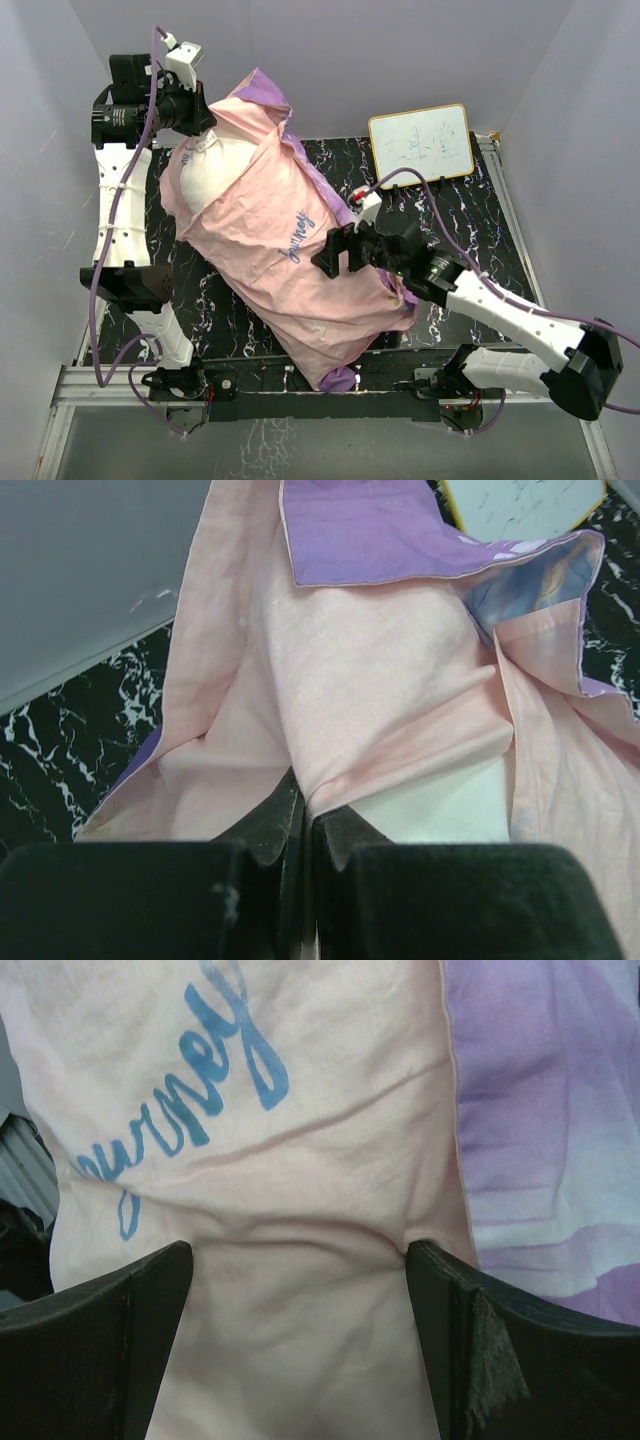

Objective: Remove the pillowcase from the pillow

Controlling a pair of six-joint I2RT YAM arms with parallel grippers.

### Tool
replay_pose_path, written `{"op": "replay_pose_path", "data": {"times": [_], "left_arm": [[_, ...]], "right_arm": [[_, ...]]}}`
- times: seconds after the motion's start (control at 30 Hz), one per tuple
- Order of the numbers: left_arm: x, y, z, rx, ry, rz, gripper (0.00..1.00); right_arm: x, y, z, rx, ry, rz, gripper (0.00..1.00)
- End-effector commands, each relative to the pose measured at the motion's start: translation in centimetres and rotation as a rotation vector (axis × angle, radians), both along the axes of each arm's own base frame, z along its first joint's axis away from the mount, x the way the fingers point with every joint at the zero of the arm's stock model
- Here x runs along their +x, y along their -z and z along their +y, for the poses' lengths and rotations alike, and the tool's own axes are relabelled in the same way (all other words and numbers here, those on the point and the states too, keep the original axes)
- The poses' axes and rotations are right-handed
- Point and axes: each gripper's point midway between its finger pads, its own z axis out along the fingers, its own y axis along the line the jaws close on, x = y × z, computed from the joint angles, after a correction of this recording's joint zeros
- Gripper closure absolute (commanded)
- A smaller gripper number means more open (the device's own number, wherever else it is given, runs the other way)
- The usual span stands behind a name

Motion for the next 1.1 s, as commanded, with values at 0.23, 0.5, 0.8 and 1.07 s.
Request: {"op": "replay_pose_path", "data": {"times": [0.23, 0.5, 0.8, 1.07], "left_arm": [[-8.6, -13.0, -4.5, -0.218, 0.18, -0.299, 1.0], [-10.5, -13.7, -5.7, -0.293, 0.241, -0.249, 1.0], [-14.3, -17.0, -7.3, -0.365, 0.371, -0.299, 1.0], [-18.1, -20.0, -8.1, -0.397, 0.461, -0.385, 1.0]], "right_arm": [[-5.5, 7.7, 0.0, -0.002, -0.218, -0.014, 0.11], [-1.2, 7.0, 7.2, -0.04, -0.215, -0.165, 0.13], [8.5, -2.2, 13.0, 0.091, 0.054, -0.492, 0.09], [12.2, -12.4, 13.3, 0.22, 0.084, -0.572, 0.04]]}}
